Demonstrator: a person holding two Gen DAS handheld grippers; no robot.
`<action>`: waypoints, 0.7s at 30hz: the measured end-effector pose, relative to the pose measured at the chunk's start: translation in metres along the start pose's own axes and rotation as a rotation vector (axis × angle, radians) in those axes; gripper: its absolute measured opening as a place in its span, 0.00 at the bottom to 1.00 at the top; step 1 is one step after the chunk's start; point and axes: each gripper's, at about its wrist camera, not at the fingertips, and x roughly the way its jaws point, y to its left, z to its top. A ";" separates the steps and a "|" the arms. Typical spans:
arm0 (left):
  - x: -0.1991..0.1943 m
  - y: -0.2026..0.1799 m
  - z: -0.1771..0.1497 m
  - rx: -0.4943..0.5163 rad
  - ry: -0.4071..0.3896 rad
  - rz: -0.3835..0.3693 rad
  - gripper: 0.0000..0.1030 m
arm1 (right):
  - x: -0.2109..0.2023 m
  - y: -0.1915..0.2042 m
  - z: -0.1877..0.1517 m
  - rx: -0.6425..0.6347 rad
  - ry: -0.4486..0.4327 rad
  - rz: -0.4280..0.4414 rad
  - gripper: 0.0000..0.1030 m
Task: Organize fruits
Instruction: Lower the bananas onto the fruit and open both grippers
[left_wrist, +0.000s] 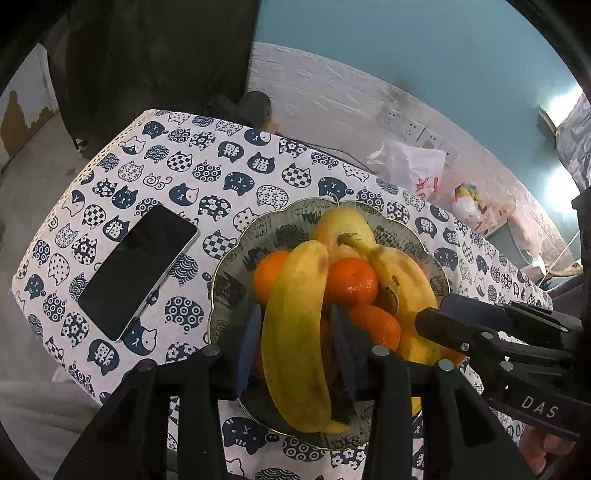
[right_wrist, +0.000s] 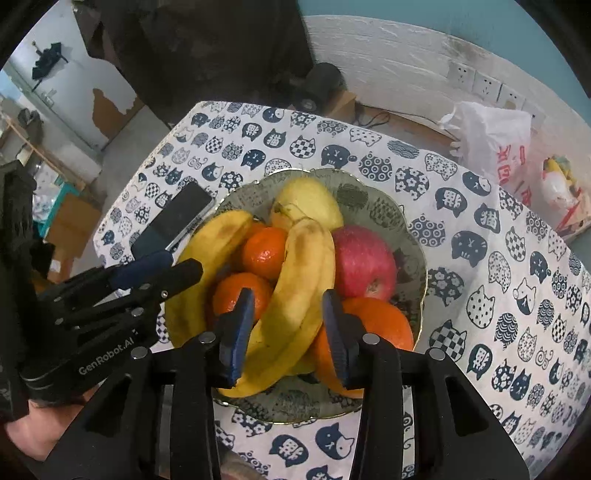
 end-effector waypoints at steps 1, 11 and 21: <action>-0.001 0.000 0.000 0.001 0.000 0.003 0.42 | -0.001 0.001 0.000 -0.002 0.000 0.000 0.38; -0.034 -0.009 0.001 0.011 -0.016 0.043 0.67 | -0.041 0.002 -0.001 -0.018 -0.070 -0.043 0.58; -0.083 -0.032 -0.002 0.061 -0.052 0.036 0.82 | -0.093 -0.002 -0.004 -0.028 -0.167 -0.104 0.76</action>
